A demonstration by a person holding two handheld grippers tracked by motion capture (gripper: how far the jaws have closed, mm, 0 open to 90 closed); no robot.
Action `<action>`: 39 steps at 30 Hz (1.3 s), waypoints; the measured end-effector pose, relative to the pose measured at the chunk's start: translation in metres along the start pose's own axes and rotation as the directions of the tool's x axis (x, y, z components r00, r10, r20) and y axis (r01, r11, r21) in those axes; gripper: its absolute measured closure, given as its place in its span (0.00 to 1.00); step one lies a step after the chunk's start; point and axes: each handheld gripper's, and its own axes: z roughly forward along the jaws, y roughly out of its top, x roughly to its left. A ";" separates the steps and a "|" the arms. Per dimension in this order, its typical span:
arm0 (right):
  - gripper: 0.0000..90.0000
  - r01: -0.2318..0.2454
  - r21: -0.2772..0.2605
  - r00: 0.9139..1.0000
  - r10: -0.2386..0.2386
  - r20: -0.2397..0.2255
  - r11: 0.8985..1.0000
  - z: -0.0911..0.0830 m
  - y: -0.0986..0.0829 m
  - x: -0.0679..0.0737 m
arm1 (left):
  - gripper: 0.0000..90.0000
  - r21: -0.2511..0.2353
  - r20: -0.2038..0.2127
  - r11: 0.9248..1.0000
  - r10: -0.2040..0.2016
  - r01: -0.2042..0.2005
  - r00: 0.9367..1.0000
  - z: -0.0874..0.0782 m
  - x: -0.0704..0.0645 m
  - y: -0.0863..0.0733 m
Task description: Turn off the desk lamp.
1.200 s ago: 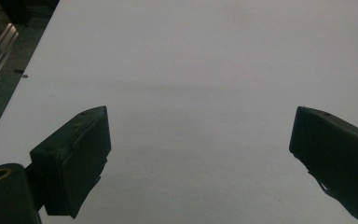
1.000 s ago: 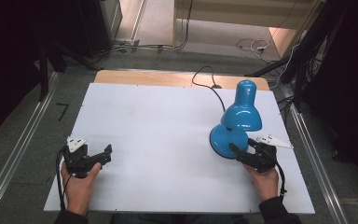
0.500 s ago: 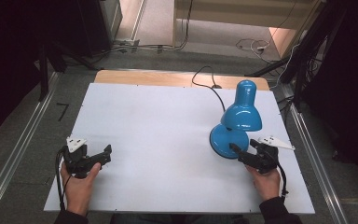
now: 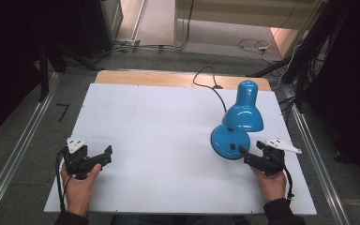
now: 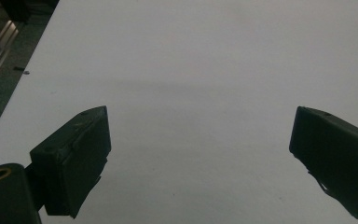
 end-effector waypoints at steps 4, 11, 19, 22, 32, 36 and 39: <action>0.21 -0.010 -0.001 1.000 0.010 0.005 1.000 -0.002 -0.001 -0.004 | 0.06 0.000 -0.002 1.000 -0.002 0.002 1.000 0.000 0.001 0.000; 0.21 -0.007 0.003 1.000 0.007 0.019 1.000 -0.005 -0.005 -0.008 | 0.06 -0.001 0.001 1.000 -0.004 0.004 1.000 -0.001 0.001 0.000; 0.21 -0.003 0.011 0.999 0.003 0.036 1.000 -0.009 -0.009 -0.014 | 0.06 0.000 0.003 1.000 -0.009 0.009 1.000 0.000 0.002 0.000; 0.21 -0.010 0.012 0.999 0.009 0.042 1.000 -0.010 -0.010 -0.016 | 0.06 0.000 0.003 1.000 -0.012 0.012 1.000 0.000 0.002 0.000; 0.21 -0.018 0.005 0.999 0.018 0.049 1.000 -0.017 -0.013 -0.023 | 0.06 0.002 0.003 1.000 -0.021 0.021 1.000 -0.001 0.004 0.000; 0.21 -0.019 0.005 0.999 0.019 0.049 1.000 -0.019 -0.014 -0.025 | 0.06 0.004 0.002 1.000 -0.021 0.021 1.000 -0.001 0.004 0.001; 0.21 -0.022 0.008 0.998 0.022 0.050 1.000 -0.020 -0.015 -0.026 | 0.06 -0.002 0.000 1.000 -0.029 0.029 1.000 -0.001 0.005 0.001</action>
